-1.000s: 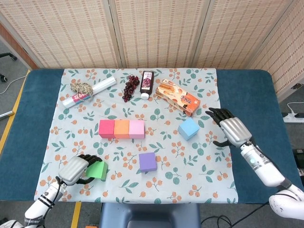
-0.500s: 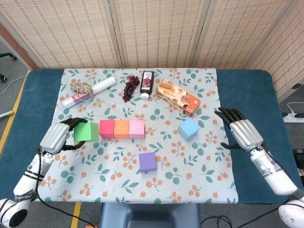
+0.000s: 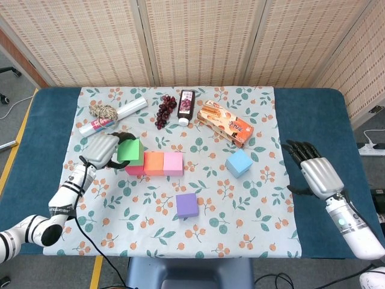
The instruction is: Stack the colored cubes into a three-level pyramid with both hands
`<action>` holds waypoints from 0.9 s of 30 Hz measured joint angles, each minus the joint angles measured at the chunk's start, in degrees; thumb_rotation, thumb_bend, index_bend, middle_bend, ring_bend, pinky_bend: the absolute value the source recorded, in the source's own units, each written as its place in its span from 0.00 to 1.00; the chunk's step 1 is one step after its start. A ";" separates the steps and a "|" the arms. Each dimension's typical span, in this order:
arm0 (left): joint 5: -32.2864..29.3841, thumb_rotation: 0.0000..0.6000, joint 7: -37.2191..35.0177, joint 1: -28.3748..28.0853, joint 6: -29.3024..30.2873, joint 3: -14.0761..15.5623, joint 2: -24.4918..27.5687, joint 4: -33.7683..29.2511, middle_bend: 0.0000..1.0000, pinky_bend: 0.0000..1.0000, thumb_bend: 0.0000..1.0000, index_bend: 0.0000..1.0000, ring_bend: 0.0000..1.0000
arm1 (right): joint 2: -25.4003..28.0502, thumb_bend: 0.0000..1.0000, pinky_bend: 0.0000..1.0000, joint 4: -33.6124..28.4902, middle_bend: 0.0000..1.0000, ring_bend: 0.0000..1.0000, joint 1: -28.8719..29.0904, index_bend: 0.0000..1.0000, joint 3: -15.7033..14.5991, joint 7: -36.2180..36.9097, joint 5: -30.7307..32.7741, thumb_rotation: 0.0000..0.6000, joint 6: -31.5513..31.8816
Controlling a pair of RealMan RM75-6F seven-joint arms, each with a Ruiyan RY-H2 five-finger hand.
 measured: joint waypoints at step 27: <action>-4.97 1.00 5.29 -4.70 -1.56 2.36 -5.95 4.48 0.41 0.39 0.31 0.32 0.38 | -0.48 0.06 0.00 0.83 0.00 0.00 -1.32 0.00 0.90 0.08 0.62 1.00 -1.16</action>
